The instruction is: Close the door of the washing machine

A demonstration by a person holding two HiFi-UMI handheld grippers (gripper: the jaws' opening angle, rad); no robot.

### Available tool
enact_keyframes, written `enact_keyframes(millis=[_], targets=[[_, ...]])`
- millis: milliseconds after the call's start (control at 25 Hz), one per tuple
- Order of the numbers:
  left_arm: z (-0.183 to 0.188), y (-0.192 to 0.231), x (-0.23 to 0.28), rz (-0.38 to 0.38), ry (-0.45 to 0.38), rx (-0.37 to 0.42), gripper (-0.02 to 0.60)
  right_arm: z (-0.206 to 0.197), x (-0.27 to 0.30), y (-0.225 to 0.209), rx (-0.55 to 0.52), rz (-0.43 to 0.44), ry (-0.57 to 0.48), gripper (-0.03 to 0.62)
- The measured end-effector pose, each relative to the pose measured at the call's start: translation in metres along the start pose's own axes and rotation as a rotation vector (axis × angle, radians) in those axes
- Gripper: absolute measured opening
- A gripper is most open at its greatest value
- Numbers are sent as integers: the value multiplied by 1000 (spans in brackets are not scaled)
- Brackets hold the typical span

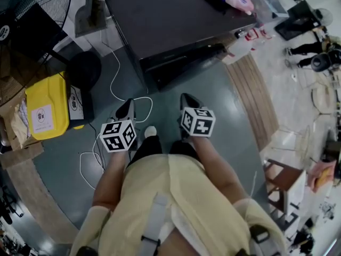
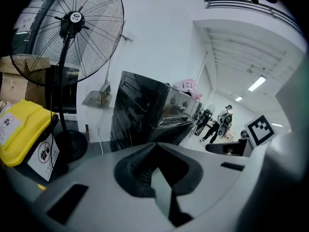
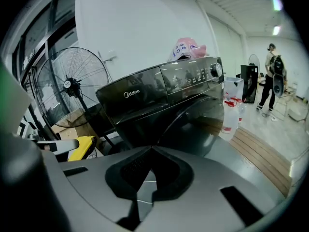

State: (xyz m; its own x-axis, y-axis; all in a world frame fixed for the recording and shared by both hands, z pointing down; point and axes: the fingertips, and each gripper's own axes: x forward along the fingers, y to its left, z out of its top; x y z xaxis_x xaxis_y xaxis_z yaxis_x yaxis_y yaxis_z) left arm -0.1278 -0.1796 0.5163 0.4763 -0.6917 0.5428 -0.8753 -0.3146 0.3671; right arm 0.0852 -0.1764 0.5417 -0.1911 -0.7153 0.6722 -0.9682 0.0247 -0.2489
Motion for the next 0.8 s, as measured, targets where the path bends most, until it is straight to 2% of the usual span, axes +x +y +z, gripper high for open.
enact_keyframes(millis=[800], targets=[[-7, 9, 7, -22, 11, -27, 3, 2, -11, 0, 15, -17, -7, 5]])
